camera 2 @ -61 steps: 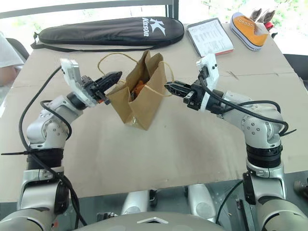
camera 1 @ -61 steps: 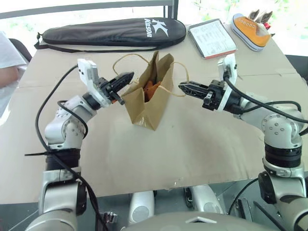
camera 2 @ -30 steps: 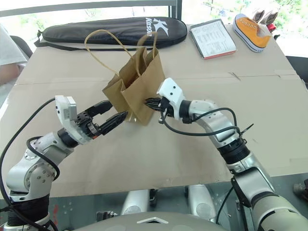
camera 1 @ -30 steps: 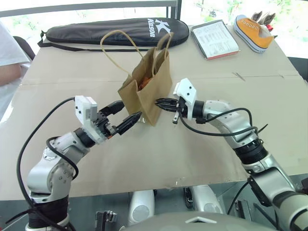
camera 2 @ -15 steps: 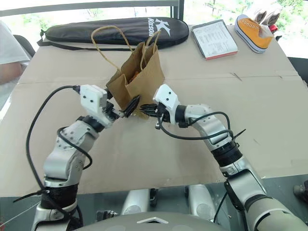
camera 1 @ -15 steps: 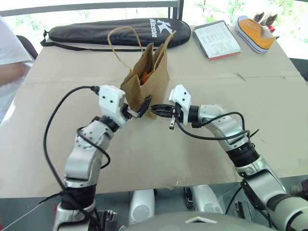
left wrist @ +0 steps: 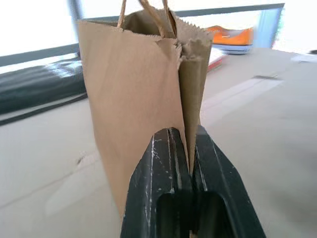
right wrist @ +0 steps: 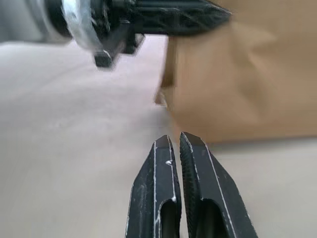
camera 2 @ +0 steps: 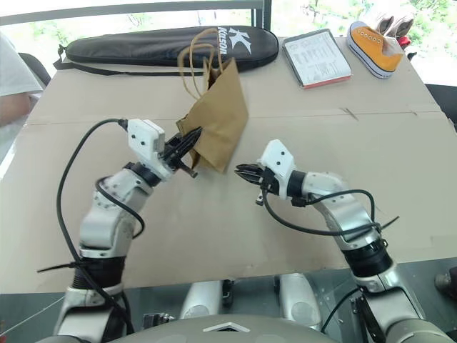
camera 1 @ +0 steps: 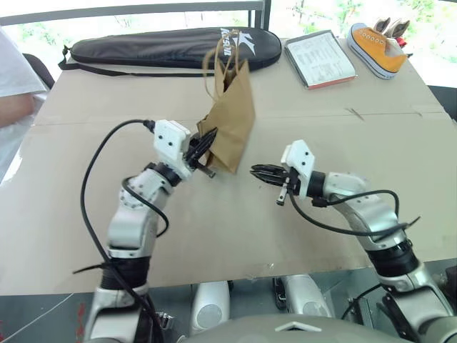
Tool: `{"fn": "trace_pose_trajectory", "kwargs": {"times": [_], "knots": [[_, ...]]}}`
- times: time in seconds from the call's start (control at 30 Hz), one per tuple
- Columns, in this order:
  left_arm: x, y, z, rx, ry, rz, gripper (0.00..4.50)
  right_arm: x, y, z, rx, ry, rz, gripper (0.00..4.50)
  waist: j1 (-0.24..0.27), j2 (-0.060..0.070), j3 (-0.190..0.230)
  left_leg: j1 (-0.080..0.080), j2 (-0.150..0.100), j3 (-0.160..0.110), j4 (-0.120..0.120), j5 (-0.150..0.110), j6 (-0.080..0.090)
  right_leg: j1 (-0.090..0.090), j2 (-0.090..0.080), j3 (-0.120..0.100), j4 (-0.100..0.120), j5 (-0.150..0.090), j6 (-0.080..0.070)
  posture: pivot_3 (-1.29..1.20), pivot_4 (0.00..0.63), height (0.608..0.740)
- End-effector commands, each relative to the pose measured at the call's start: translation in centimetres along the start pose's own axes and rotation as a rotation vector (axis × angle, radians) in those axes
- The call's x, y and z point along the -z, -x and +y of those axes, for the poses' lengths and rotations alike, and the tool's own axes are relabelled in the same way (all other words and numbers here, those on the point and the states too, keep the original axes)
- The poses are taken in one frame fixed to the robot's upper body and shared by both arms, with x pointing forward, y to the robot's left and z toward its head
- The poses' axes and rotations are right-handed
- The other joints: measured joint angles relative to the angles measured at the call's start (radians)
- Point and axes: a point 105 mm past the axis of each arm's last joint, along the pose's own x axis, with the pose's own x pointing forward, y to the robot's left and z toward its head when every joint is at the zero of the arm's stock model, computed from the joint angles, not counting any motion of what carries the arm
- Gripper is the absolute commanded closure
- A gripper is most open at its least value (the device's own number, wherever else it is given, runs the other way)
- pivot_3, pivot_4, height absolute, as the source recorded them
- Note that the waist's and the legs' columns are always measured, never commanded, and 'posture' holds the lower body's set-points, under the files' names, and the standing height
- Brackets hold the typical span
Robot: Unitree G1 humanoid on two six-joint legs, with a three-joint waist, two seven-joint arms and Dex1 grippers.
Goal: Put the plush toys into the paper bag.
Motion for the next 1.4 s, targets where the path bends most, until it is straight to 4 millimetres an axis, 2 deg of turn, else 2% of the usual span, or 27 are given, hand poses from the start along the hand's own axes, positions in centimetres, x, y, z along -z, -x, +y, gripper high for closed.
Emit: {"fn": "trace_pose_trajectory", "kwargs": {"times": [0.03,0.07,0.1,0.13,0.23,0.3,0.37,0.5,0.63,0.7,0.73,0.83,0.87,0.93,1.03,1.13,1.23,1.4], "knots": [[-2.5,0.8,0.0,0.290,-0.046,-0.086,4.48,-2.6,3.0,0.0,0.013,0.006,-0.078,4.50,0.004,0.000,0.000,0.000,0.000,0.000,0.000,0.000,0.000,0.000,0.000,0.000,0.000,0.000,0.000,0.00,0.150,0.740],[-2.7,1.1,0.2,0.365,-0.053,-0.076,4.50,-2.9,3.9,-0.1,0.025,-0.002,-0.084,3.95,0.005,0.000,0.000,0.000,0.000,0.000,0.000,0.000,0.000,0.000,0.000,0.000,0.000,0.000,0.000,0.00,0.150,0.740],[-2.9,1.3,0.6,0.434,-0.075,-0.068,4.50,-3.1,4.9,-0.2,0.035,0.003,-0.079,3.64,0.005,0.000,0.000,-0.001,0.000,-0.001,0.001,0.000,0.000,0.000,0.000,-0.001,0.000,0.000,0.000,0.00,0.150,0.740],[-3.0,1.5,0.8,0.476,-0.090,-0.063,4.50,-3.1,5.5,-0.2,0.042,0.006,-0.071,3.15,0.004,0.000,0.000,-0.001,0.000,0.000,0.001,0.000,0.000,0.001,0.000,-0.001,-0.001,0.000,0.000,0.00,0.150,0.740],[-2.4,1.4,1.9,0.688,-0.151,0.005,4.50,-2.9,10.3,-0.4,0.116,0.069,-0.015,1.73,0.014,0.000,0.000,0.000,-0.001,-0.001,0.002,0.000,0.000,0.002,0.000,-0.002,-0.002,-0.001,-0.001,0.00,0.150,0.740],[-1.8,0.6,2.2,0.772,-0.178,0.043,4.50,-2.5,13.3,0.5,0.129,0.077,0.051,0.70,0.026,0.000,0.000,0.000,-0.002,-0.003,0.003,0.000,0.000,0.004,0.000,-0.003,-0.002,-0.001,-0.001,0.00,0.150,0.740],[-1.4,-0.3,2.3,0.799,-0.206,0.053,4.50,-2.5,15.0,1.2,0.140,0.079,0.093,0.02,0.027,0.000,0.000,-0.001,-0.002,-0.003,0.003,0.000,0.001,0.005,0.000,-0.003,-0.003,-0.001,0.000,0.00,0.150,0.740],[-1.1,-1.1,2.4,0.820,-0.236,0.062,4.50,-3.6,16.6,1.7,0.185,0.083,0.085,0.02,0.010,0.000,0.000,0.000,-0.001,-0.004,0.005,0.000,0.001,0.005,0.000,-0.002,-0.001,0.000,0.001,0.00,0.150,0.740],[0.5,-1.1,2.9,0.808,-0.151,0.141,4.50,-3.6,17.7,1.0,0.246,0.105,0.123,0.02,0.000,0.000,0.000,0.000,-0.001,-0.006,0.008,0.000,0.001,0.007,0.000,-0.004,0.000,-0.001,0.001,0.00,0.150,0.740],[0.5,-1.1,3.1,0.789,-0.130,0.122,3.81,-3.5,17.5,0.8,0.249,0.108,0.120,0.00,0.000,0.000,0.000,0.000,-0.001,-0.006,0.009,0.000,0.001,0.008,0.000,-0.004,0.000,-0.001,0.000,0.00,0.150,0.740],[0.2,-1.2,3.5,0.761,-0.128,0.094,3.60,-3.6,17.3,0.7,0.247,0.110,0.114,0.00,0.000,0.000,0.000,0.000,-0.001,-0.006,0.009,0.000,0.001,0.008,0.000,-0.004,0.000,-0.001,0.000,0.00,0.150,0.740],[-0.5,-0.8,4.7,0.693,-0.135,0.060,2.10,-3.9,16.8,0.4,0.243,0.117,0.093,0.00,0.000,0.000,0.000,-0.001,-0.001,-0.007,0.010,0.000,0.001,0.008,0.000,-0.005,0.000,-0.001,0.000,0.00,0.150,0.740],[-0.7,-0.4,5.0,0.677,-0.131,0.054,1.79,-4.0,16.7,0.2,0.244,0.119,0.088,0.00,0.000,0.000,0.000,-0.001,-0.001,-0.008,0.010,0.000,0.001,0.007,0.000,-0.005,0.000,-0.001,0.000,0.00,0.150,0.740],[-1.0,0.7,5.3,0.646,-0.106,0.049,0.83,-3.9,16.6,-0.1,0.244,0.122,0.084,0.00,-0.002,0.000,0.000,-0.001,-0.001,-0.008,0.010,0.000,0.001,0.007,0.000,-0.005,0.000,-0.001,0.000,0.00,0.150,0.740],[-1.9,2.8,5.6,0.546,-0.023,0.034,0.83,-3.6,16.6,-0.6,0.248,0.118,0.082,0.00,-0.009,0.000,0.000,-0.001,-0.001,-0.008,0.009,-0.001,0.001,0.007,0.000,-0.006,0.000,-0.001,0.000,0.00,0.150,0.740],[-1.7,6.2,5.0,0.358,0.070,0.091,0.83,-2.9,17.7,-1.4,0.277,0.092,0.095,0.00,-0.013,0.001,0.000,-0.001,0.002,-0.008,0.008,-0.001,0.001,0.007,0.000,-0.007,0.001,-0.001,0.000,0.00,0.150,0.740],[-0.9,9.0,3.1,0.225,0.160,0.154,0.83,-2.4,18.6,-2.2,0.306,0.080,0.101,0.00,-0.012,0.001,0.001,0.000,0.003,-0.010,0.007,-0.001,0.001,0.008,-0.002,-0.010,0.000,-0.001,0.000,0.00,0.150,0.740],[-0.1,11.6,-0.2,0.064,0.236,0.218,0.83,-1.2,18.9,-2.3,0.302,0.055,0.131,0.00,0.008,0.002,0.001,0.001,0.002,-0.008,0.009,0.000,0.000,0.010,-0.006,-0.012,0.000,-0.003,-0.003,0.00,0.150,0.740]]}}
